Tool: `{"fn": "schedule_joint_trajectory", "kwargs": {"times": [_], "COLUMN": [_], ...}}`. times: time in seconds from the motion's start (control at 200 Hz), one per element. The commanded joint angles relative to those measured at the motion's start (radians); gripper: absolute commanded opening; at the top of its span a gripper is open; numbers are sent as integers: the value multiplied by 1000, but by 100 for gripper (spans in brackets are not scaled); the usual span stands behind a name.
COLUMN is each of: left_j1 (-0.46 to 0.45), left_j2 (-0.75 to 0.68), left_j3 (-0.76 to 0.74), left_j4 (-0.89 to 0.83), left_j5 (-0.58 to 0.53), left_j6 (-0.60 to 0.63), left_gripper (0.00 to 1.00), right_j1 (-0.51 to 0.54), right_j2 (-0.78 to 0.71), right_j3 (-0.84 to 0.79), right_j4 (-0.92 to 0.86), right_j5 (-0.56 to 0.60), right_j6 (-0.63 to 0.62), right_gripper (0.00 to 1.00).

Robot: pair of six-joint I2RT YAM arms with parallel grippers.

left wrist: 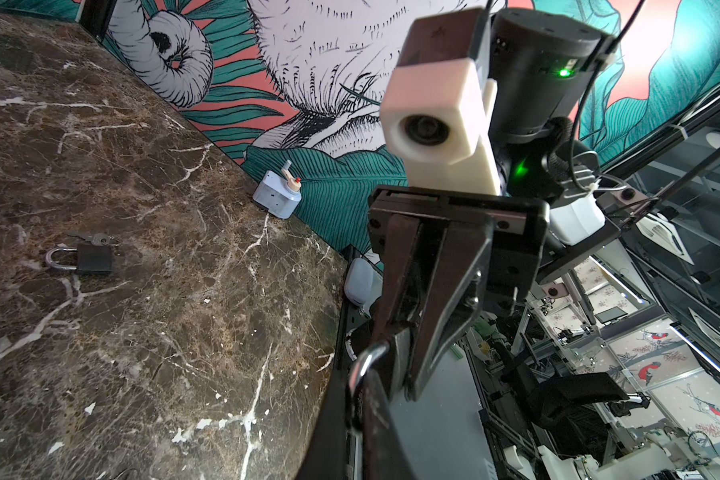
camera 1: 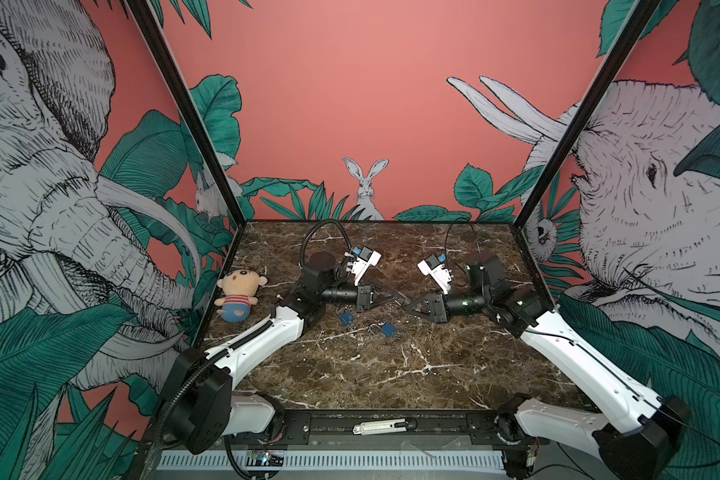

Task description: Lock with the key

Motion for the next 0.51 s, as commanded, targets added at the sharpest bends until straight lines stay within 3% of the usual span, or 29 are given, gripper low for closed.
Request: {"fn": "schedule_joint_trajectory", "kwargs": {"times": [0.0, 0.5], "left_j1": [-39, -93], "left_j2": [47, 38], "left_j3": [-47, -79], "left_j4": [-70, -35], "left_j5": [-73, -64], "left_j6": [2, -18], "left_gripper": [0, 0], "right_j1": [25, 25], "right_j2": [-19, -3], "right_j3": [35, 35], "right_j4": [313, 360], "right_j5": [-165, -166], "right_j6": [-2, 19], "right_gripper": [0, 0]}}
